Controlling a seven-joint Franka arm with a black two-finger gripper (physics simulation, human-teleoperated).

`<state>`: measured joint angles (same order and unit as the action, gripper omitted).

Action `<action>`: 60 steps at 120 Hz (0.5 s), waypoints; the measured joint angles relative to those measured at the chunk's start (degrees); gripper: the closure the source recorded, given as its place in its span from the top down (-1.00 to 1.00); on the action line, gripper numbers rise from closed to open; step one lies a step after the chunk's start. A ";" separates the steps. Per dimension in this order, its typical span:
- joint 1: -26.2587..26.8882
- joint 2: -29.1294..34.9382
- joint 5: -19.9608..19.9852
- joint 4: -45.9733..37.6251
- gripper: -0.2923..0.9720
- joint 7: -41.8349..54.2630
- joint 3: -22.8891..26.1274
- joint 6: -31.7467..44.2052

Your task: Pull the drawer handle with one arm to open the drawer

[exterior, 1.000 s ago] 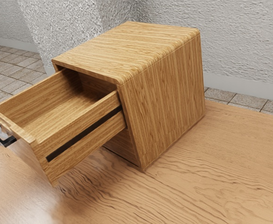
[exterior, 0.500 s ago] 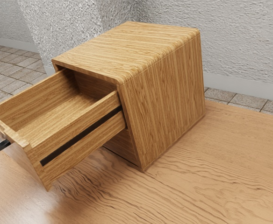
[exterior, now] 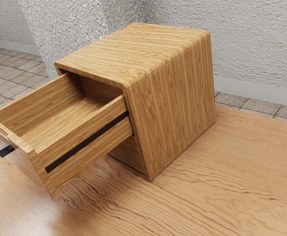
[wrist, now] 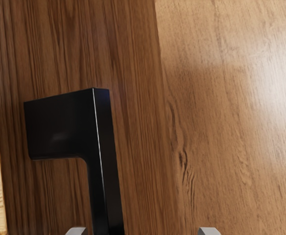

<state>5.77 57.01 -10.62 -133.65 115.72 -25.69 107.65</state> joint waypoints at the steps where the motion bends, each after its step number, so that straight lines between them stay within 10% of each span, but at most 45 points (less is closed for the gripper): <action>1: -0.05 0.02 0.00 0.02 -0.18 -0.03 0.01 -0.06; 40: -0.70 -1.39 -0.02 14.62 0.02 -1.03 2.84 -9.22; 60: 0.45 -38.85 2.27 53.38 0.27 -10.01 7.49 -26.54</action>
<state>6.22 18.16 -8.36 -80.27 105.71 -18.20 81.11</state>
